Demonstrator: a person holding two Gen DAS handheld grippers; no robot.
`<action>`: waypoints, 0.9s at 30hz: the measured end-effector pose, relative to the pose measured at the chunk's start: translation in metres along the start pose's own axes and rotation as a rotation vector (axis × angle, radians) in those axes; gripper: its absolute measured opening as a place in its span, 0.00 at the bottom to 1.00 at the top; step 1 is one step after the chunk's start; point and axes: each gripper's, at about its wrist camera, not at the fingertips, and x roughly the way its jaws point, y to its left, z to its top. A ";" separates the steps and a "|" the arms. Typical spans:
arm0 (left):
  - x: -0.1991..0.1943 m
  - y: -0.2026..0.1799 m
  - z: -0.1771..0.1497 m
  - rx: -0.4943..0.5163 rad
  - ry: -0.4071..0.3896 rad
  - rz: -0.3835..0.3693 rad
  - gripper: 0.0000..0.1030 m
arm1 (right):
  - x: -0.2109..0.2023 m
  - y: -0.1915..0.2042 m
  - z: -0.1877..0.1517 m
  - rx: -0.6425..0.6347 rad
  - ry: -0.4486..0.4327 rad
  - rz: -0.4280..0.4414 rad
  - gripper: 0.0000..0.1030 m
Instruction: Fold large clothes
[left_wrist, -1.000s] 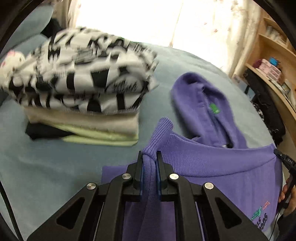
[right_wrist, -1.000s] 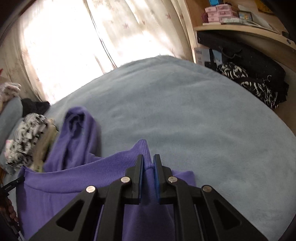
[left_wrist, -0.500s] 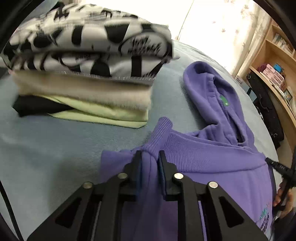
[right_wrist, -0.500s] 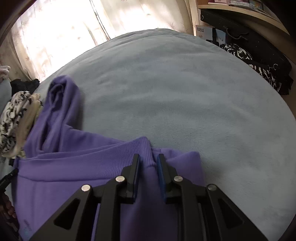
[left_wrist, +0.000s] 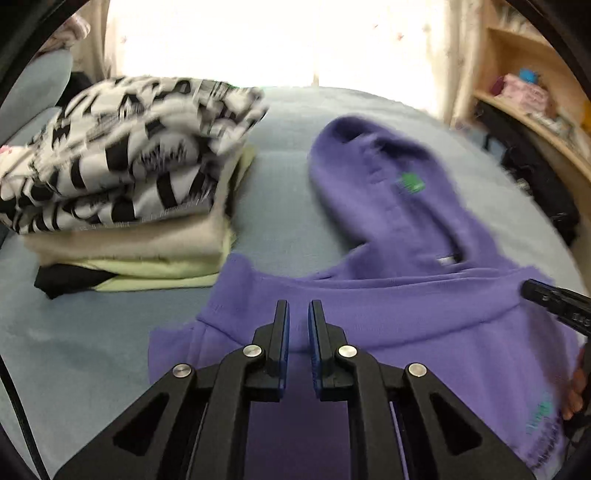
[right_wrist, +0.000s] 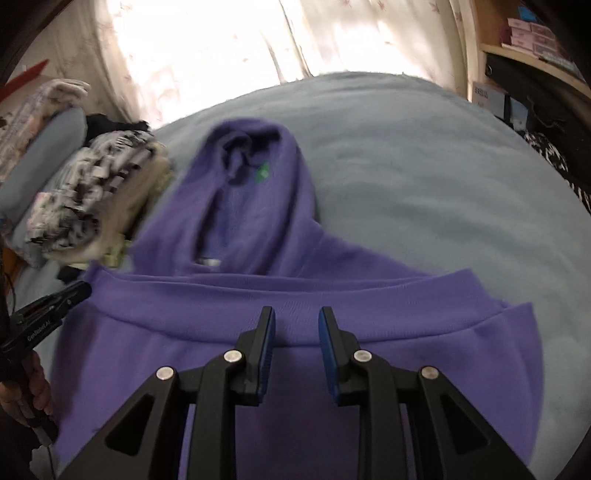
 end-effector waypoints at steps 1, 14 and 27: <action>0.012 0.007 -0.001 0.003 0.027 0.040 0.05 | 0.004 -0.012 0.001 0.022 -0.014 -0.027 0.20; 0.017 0.040 -0.007 -0.056 0.039 -0.015 0.01 | -0.021 -0.109 -0.003 0.128 -0.053 -0.194 0.02; -0.110 -0.047 -0.085 -0.029 0.109 -0.105 0.15 | -0.101 0.030 -0.086 -0.004 0.057 0.160 0.29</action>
